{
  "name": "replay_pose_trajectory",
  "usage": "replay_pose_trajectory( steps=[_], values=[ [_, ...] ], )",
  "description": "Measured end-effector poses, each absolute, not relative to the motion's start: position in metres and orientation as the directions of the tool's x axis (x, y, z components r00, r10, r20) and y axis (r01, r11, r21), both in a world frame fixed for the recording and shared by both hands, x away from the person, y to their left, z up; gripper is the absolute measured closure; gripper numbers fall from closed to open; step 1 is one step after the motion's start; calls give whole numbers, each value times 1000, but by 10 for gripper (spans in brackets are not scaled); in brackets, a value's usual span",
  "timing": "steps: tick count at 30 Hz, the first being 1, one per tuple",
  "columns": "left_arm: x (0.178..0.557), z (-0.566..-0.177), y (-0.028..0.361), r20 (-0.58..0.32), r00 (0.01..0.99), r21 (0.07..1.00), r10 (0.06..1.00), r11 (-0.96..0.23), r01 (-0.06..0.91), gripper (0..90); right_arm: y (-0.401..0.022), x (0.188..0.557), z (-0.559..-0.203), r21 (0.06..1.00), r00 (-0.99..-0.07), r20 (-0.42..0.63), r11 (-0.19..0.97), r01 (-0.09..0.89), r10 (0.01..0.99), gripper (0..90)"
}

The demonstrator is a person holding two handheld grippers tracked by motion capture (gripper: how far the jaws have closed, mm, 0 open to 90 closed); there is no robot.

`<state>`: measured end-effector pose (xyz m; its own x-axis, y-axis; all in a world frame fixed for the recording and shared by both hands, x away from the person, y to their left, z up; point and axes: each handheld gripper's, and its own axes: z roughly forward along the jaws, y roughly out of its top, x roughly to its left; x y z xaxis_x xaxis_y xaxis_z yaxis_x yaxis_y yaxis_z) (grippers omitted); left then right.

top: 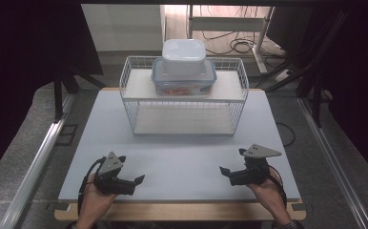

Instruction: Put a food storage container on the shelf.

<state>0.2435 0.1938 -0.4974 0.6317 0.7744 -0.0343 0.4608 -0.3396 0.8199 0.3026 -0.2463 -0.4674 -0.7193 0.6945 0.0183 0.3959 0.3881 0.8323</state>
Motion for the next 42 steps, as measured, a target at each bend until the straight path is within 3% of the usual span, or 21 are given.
replay_pose_trajectory(
  steps=[42],
  values=[
    [228, -528, 218, -61, 577, 761, 815, -336, 556, 27, -290, 281, -494, 793, -655, 25, 385, 473, 755, 0]
  ],
)
